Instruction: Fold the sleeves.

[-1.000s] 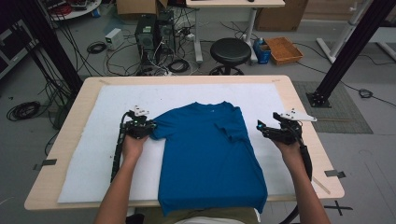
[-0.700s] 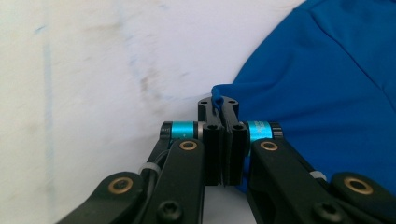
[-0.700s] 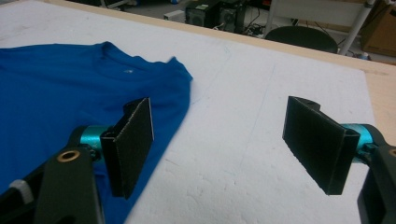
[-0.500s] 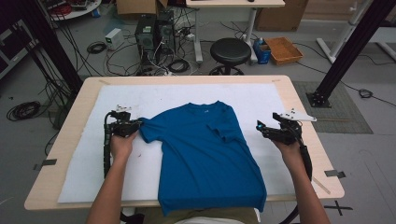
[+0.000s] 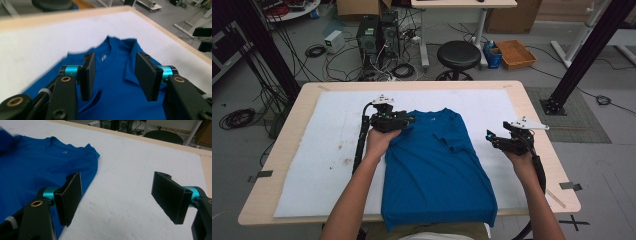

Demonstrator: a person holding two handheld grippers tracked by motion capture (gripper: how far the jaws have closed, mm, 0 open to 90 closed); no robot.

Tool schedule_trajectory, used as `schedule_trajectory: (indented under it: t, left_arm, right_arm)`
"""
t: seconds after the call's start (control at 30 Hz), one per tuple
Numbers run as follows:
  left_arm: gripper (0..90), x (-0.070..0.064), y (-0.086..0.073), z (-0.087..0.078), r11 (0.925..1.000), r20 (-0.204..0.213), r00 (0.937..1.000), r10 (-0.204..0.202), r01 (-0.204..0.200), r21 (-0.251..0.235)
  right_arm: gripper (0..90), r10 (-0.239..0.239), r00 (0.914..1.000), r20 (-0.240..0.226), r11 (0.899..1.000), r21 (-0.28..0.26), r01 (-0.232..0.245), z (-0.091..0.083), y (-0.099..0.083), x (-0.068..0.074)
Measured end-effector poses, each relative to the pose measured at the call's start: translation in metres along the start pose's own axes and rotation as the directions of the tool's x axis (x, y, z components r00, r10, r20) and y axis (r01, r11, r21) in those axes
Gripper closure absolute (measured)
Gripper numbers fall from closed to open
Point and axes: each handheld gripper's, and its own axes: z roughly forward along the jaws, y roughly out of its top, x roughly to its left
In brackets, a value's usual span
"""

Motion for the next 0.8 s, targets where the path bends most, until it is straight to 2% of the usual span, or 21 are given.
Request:
schedule_trajectory:
  t: [0.03,0.07,0.1,0.13,0.17,0.23,0.27,0.3,0.33,0.37,0.4,0.5,0.53,0.57,0.6,0.63,0.67,0.7,0.73,0.77,0.8]
  left_arm:
    - [48.2,-0.002,0.001,-0.002,0.9996,-0.023,0.9994,0.025,-0.025,-0.009]
    - [46.6,0.001,0.001,-0.009,0.9987,-0.075,0.9959,0.05,-0.05,-0.003]
    - [46.6,0.001,0.001,-0.009,0.9987,-0.075,0.9959,0.05,-0.05,-0.003]
    - [46.6,0.011,-0.006,-0.017,0.9995,-0.111,0.9933,0.032,-0.03,0.013]
    - [46.7,0.011,-0.006,-0.017,0.9995,-0.111,0.9933,0.032,-0.03,0.013]
    - [46.6,0.028,-0.025,-0.024,0.9942,-0.161,0.9863,0.038,-0.021,0.105]
    - [46.3,0.028,-0.025,-0.024,0.9942,-0.161,0.9863,0.038,-0.021,0.105]
    - [44.4,0.035,-0.034,-0.026,0.9893,-0.179,0.9831,0.037,-0.01,0.146]
    - [43.6,0.045,-0.047,-0.029,0.9863,-0.184,0.9829,0.005,0.025,0.163]
    - [43.6,0.045,-0.047,-0.029,0.9863,-0.184,0.9829,0.005,0.025,0.163]
    - [43.7,0.05,-0.055,-0.027,0.983,-0.163,0.9864,-0.022,0.051,0.177]
    - [45.9,0.05,-0.059,-0.021,0.9781,-0.151,0.9881,-0.025,0.056,0.201]
    - [60.0,0.049,-0.061,-0.017,0.9794,-0.126,0.9921,-0.006,0.031,0.2]
    - [69.7,0.049,-0.061,-0.017,0.9794,-0.126,0.9921,-0.006,0.031,0.2]
    - [78.9,0.044,-0.061,-0.014,0.9827,-0.078,0.9966,0.024,-0.009,0.185]
    - [82.0,0.042,-0.06,-0.014,0.9835,-0.053,0.9981,0.032,-0.023,0.179]
    - [82.8,0.042,-0.06,-0.014,0.9835,-0.053,0.9981,0.032,-0.023,0.179]
    - [82.8,0.038,-0.059,-0.013,0.9859,-0.009,0.9991,0.042,-0.04,0.163]
    - [82.7,0.028,-0.057,-0.013,0.9888,0.104,0.9922,0.069,-0.082,0.125]
    - [80.7,0.028,-0.057,-0.013,0.9888,0.104,0.9922,0.069,-0.082,0.125]
    - [72.4,0.025,-0.056,-0.013,0.9909,0.161,0.9845,0.07,-0.087,0.102]
  right_arm:
    - [24.2,0.0,1.0,0.0,1.0,0.0,0.0,0.0,0.0,0.0]
    - [24.2,0.003,1.0,0.004,1.0,0.004,-0.003,0.0,-0.001,-0.001]
    - [24.2,0.003,1.0,0.004,1.0,0.004,-0.003,0.0,-0.001,-0.001]
    - [24.2,0.004,1.0,0.004,1.0,0.002,-0.004,0.0,-0.001,-0.002]
    - [24.2,0.004,1.0,0.004,1.0,0.002,-0.004,0.0,-0.001,-0.002]
    - [24.2,0.006,1.0,0.004,1.0,0.005,-0.006,0.0,-0.001,-0.001]
    - [24.2,0.005,1.0,0.006,1.0,0.007,-0.005,0.0,-0.001,-0.001]
    - [24.2,0.004,1.0,0.004,1.0,0.009,-0.004,0.0,-0.001,0.0]
    - [24.3,0.002,1.0,0.004,1.0,0.011,-0.002,0.001,-0.001,0.0]
    - [24.2,-0.003,1.0,0.003,1.0,0.013,0.003,0.002,-0.001,0.001]
    - [24.3,0.001,1.0,0.003,1.0,0.017,-0.001,0.003,-0.001,0.001]
    - [24.2,-0.005,1.0,-0.001,1.0,0.022,0.005,0.004,-0.001,0.003]
    - [24.2,-0.009,1.0,-0.003,1.0,0.024,0.009,0.005,-0.001,0.004]
    - [24.2,-0.009,1.0,-0.003,1.0,0.024,0.009,0.005,-0.001,0.004]
    - [24.3,-0.015,0.9999,-0.005,1.0,0.025,0.015,0.005,-0.001,0.005]
    - [24.2,-0.012,0.9999,-0.001,1.0,0.025,0.013,0.005,-0.001,0.004]
    - [24.3,-0.01,0.9999,-0.002,1.0,0.026,0.01,0.005,-0.002,0.004]
    - [24.2,-0.005,1.0,-0.002,1.0,0.026,0.005,0.005,-0.002,0.003]
    - [24.2,-0.007,1.0,0.002,1.0,0.024,0.007,0.005,-0.002,0.002]
    - [24.2,-0.007,1.0,0.002,1.0,0.024,0.007,0.005,-0.002,0.002]
    - [24.3,0.002,1.0,0.003,0.999,0.032,-0.002,0.006,-0.004,0.001]
